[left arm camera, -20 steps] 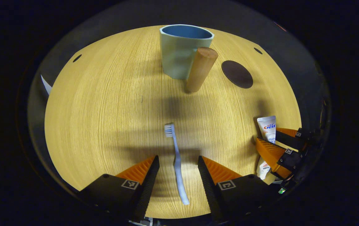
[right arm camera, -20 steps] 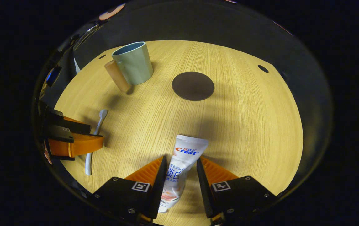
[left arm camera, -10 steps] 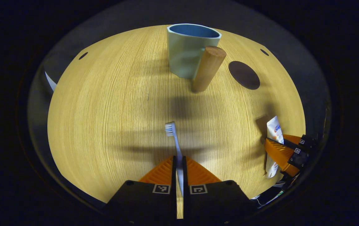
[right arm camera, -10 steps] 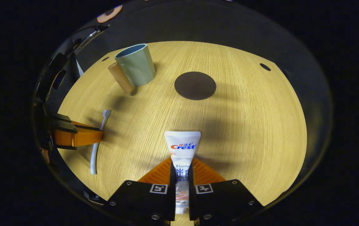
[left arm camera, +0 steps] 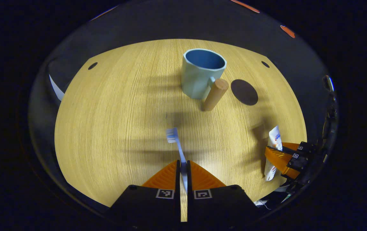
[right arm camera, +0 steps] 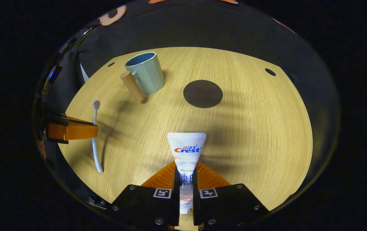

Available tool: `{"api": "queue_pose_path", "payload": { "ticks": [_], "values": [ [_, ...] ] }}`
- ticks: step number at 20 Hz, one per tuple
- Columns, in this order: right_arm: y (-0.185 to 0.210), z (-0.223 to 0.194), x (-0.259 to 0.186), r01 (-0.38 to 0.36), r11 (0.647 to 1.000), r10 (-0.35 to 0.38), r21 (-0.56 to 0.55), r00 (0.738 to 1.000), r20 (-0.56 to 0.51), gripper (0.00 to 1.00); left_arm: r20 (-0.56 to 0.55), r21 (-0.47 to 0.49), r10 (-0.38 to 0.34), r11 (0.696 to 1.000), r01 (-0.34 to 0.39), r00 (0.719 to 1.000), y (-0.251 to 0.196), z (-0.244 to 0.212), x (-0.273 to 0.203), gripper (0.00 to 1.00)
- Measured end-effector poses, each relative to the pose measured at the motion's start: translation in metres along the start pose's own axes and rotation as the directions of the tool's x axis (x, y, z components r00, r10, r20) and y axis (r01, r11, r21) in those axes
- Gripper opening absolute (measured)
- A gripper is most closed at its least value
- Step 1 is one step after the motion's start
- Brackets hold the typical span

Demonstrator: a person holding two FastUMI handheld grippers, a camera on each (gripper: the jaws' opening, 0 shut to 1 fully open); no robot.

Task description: Put the toothbrush and toothpaste on the desktop into the cup, then pick up the cup and place it on the coaster on the desktop.

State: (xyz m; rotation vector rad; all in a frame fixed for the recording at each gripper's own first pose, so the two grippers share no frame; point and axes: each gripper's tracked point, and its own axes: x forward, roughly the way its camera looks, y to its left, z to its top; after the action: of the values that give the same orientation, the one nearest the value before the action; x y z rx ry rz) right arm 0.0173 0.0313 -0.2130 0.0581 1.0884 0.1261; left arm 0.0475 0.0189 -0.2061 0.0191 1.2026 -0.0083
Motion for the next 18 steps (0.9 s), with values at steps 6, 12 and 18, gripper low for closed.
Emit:
{"api": "queue_pose_path", "payload": {
  "ticks": [6,12,18],
  "values": [
    [-0.005,0.013,-0.018,-0.006,1.000,0.006,-0.003,0.999,0.044,0.17,0.033,0.032,-0.010,0.999,0.008,0.999,0.008,0.012,-0.015,0.11],
    [-0.005,0.018,-0.023,-0.010,1.000,0.009,0.003,0.998,0.066,0.17,0.014,-0.010,-0.046,0.999,0.046,0.999,0.000,0.010,-0.011,0.47],
    [-0.004,0.020,-0.024,-0.016,1.000,0.017,-0.014,0.996,0.088,0.17,-0.040,-0.067,-0.093,0.994,0.091,0.995,-0.033,0.007,0.012,0.70]
  ]
}}
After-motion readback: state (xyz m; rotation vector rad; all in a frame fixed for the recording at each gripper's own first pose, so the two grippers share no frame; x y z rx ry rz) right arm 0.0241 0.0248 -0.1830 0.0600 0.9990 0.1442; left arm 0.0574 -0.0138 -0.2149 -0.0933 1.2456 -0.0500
